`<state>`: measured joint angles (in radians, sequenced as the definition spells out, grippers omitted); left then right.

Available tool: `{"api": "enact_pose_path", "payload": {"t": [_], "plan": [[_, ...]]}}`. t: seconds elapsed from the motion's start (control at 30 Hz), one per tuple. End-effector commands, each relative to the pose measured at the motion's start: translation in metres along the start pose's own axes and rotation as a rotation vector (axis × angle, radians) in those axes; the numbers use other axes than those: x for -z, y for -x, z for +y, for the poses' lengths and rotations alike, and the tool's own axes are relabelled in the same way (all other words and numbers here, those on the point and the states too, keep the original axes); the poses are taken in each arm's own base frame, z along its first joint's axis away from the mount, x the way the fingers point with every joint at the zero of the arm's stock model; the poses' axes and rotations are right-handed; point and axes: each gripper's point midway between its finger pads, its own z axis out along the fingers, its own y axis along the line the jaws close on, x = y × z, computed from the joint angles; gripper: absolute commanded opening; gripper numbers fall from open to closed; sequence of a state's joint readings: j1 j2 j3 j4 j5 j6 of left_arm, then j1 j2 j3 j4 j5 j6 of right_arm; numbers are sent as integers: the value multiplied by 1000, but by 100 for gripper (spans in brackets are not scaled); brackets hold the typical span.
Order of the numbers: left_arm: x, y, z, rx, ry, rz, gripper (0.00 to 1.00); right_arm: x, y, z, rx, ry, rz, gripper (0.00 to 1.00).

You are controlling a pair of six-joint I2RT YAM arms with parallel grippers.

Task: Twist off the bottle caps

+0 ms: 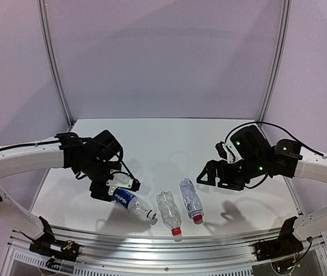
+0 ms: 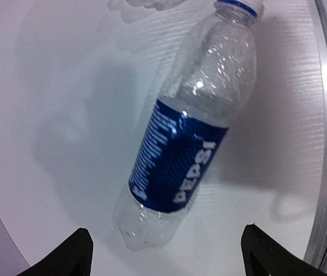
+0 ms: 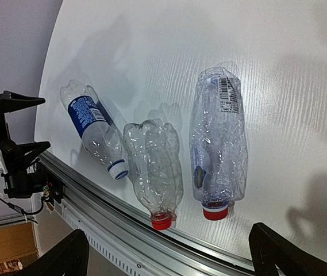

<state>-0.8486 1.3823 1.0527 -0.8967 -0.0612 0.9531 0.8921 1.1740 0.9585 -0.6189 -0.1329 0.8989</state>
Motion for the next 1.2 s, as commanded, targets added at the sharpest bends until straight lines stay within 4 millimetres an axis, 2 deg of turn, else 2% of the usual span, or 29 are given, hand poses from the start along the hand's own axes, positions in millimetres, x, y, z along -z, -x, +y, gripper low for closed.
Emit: {"api": "enact_pose_path", "payload": {"t": [0.0,0.1,0.2,0.33,0.43,0.73,1.0,1.17], "plan": [[-20,25,27,-62,40,-10,87,6,-10,-18,-3,-56,5,99],[-35,29,32,-97,27,21,86,11,-12,-22,5,-67,5,99],[-40,29,31,-105,4,32,86,16,-16,-26,10,-78,13,99],[-56,17,15,-119,-48,65,86,22,-21,-32,6,-88,14,99],[-64,10,11,-97,-66,88,86,27,-24,-36,3,-92,9,99],[-84,16,14,-62,-97,101,84,33,-30,-44,-5,-102,12,99],[-106,16,17,10,-105,115,74,42,-32,-49,-21,-108,-3,99],[-111,8,10,16,-110,119,57,43,-33,-53,-33,-110,-14,99]]}}
